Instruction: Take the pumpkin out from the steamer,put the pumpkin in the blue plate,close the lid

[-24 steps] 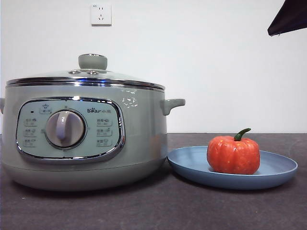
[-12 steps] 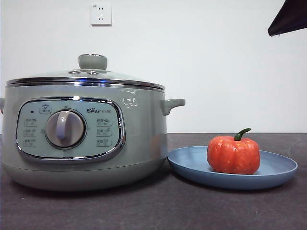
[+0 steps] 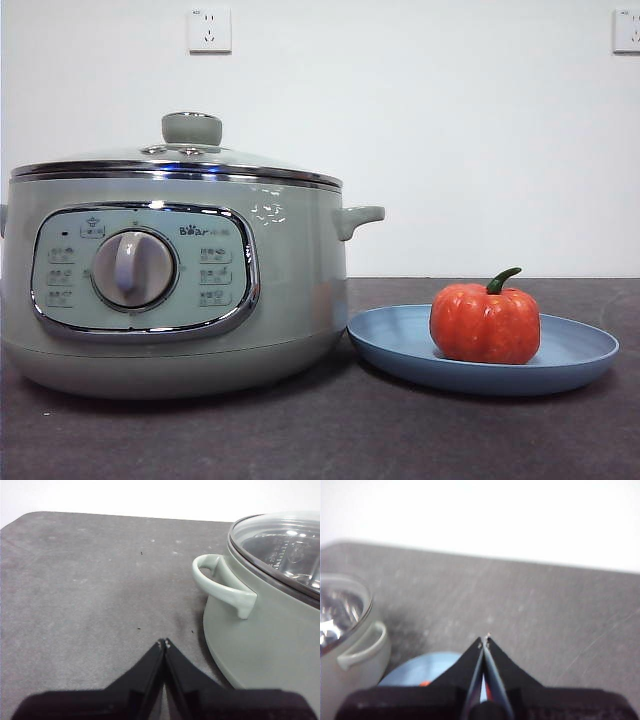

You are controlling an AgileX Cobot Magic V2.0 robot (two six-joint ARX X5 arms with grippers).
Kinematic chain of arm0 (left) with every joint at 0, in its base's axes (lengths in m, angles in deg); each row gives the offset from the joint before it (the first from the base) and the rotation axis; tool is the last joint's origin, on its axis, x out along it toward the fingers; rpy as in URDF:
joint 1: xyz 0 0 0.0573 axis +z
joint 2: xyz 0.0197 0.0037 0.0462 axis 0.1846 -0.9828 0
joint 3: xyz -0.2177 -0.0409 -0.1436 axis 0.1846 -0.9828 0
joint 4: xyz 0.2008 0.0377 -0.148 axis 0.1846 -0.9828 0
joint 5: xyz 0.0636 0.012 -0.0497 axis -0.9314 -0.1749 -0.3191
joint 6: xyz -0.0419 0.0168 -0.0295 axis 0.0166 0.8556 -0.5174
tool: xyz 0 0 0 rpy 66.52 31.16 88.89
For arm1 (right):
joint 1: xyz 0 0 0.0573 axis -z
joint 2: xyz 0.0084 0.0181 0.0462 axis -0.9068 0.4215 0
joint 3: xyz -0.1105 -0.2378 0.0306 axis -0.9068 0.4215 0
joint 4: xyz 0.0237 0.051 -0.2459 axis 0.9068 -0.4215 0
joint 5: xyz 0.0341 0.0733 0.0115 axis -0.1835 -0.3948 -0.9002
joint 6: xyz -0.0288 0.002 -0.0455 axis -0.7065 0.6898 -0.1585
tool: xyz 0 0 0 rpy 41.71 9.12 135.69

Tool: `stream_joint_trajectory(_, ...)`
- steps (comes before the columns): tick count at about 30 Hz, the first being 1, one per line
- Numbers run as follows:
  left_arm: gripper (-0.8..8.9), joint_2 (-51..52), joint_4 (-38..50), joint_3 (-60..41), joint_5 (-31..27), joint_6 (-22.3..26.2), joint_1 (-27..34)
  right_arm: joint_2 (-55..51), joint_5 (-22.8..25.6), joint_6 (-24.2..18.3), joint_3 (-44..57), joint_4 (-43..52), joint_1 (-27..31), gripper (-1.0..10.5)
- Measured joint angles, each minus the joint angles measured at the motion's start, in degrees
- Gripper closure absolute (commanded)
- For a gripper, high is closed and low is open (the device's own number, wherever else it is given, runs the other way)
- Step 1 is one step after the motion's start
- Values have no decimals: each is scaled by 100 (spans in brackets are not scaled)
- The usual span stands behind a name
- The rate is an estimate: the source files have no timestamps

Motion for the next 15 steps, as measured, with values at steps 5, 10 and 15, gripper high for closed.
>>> stream_joint_trajectory(5, 816, 0, 0, -2, 0, 0, 0, -874, -739, -24, 798, 444, 1069, 946)
stream_joint_trajectory(10, 816, 0, 0, -2, 0, 0, 0, -1305, -739, -24, 1541, 597, 1423, 946)
stream_joint_trajectory(15, 816, 0, 0, 0, 0, 0, 0, -1655, -737, -24, 2164, 573, 1458, 946)
